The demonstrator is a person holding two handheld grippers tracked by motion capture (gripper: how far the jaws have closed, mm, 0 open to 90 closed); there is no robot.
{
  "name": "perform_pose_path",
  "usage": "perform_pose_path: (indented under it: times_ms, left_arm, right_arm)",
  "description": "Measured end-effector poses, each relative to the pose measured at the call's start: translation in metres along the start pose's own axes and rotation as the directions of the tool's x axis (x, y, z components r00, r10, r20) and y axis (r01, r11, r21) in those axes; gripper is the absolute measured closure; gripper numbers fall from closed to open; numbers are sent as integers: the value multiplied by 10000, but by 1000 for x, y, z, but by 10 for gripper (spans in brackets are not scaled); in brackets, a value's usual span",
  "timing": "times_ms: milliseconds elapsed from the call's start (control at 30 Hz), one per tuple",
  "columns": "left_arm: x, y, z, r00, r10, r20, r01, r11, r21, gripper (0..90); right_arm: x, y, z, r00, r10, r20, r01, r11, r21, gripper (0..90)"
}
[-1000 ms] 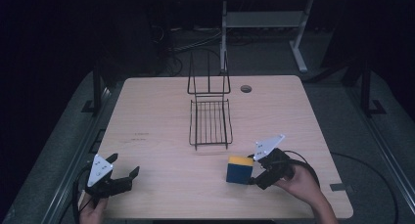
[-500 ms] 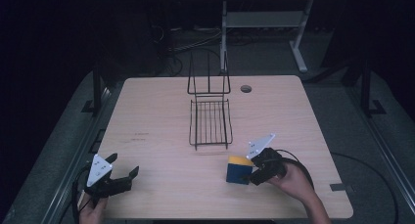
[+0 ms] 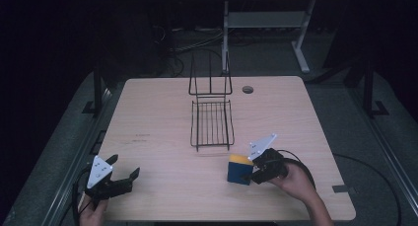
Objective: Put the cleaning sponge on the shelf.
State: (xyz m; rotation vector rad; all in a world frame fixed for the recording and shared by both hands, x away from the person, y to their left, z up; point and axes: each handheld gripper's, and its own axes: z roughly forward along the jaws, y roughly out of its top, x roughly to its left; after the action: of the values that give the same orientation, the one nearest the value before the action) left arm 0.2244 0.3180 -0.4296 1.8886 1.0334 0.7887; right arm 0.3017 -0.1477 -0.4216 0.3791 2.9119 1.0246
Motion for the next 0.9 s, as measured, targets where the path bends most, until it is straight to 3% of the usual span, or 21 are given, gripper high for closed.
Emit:
perform_pose_path:
  times_ms: [900]
  left_arm:
    - [0, 1, 0, 10000, 30, -3, -30, 10000, 21, 139]
  right_arm:
    - [-14, 39, -13, 9978, -635, -173, 630, 9976, -291, 566]
